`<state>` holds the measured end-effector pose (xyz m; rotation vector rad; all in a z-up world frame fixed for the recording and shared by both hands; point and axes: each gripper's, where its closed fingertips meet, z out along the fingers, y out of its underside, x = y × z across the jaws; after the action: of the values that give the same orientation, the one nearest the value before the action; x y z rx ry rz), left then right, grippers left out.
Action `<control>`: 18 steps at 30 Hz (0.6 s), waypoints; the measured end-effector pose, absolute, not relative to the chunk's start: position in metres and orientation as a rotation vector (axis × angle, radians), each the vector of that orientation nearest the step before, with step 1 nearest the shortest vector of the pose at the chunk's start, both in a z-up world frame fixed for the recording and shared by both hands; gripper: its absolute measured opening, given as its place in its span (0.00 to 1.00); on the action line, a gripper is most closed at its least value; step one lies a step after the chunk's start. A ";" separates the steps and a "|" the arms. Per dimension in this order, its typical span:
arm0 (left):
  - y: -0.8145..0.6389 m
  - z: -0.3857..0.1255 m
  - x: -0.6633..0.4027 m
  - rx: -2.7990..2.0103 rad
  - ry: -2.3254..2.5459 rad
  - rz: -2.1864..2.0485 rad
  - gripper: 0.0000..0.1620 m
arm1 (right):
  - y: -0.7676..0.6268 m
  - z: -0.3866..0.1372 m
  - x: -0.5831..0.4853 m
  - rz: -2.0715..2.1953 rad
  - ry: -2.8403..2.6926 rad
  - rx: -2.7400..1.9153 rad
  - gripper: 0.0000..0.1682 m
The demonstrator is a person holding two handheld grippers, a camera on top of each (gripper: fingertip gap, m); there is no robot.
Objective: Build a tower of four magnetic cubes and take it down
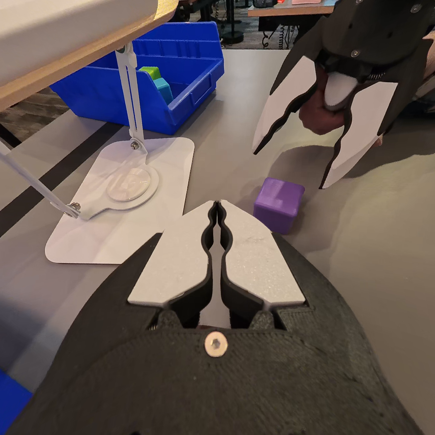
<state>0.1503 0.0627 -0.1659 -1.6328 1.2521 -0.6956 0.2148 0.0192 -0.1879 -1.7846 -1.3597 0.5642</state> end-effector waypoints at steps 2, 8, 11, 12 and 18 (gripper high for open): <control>0.064 -0.167 0.150 -1.638 1.249 -0.691 0.00 | 0.021 -0.190 0.216 0.563 -1.349 -1.793 0.44; 0.063 -0.172 0.151 -1.655 1.263 -0.685 0.00 | 0.022 -0.194 0.217 0.572 -1.345 -1.787 0.43; 0.064 -0.172 0.150 -1.656 1.263 -0.671 0.00 | 0.022 -0.192 0.217 0.570 -1.339 -1.774 0.44; 0.064 -0.171 0.150 -1.654 1.259 -0.677 0.00 | 0.021 -0.192 0.217 0.575 -1.342 -1.776 0.44; 0.064 -0.171 0.149 -1.652 1.250 -0.680 0.00 | 0.022 -0.194 0.218 0.580 -1.338 -1.774 0.46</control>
<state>0.1493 0.0643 -0.1708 -1.6518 1.2497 -0.6805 0.2178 0.0216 -0.1943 -1.7744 -1.3384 0.5805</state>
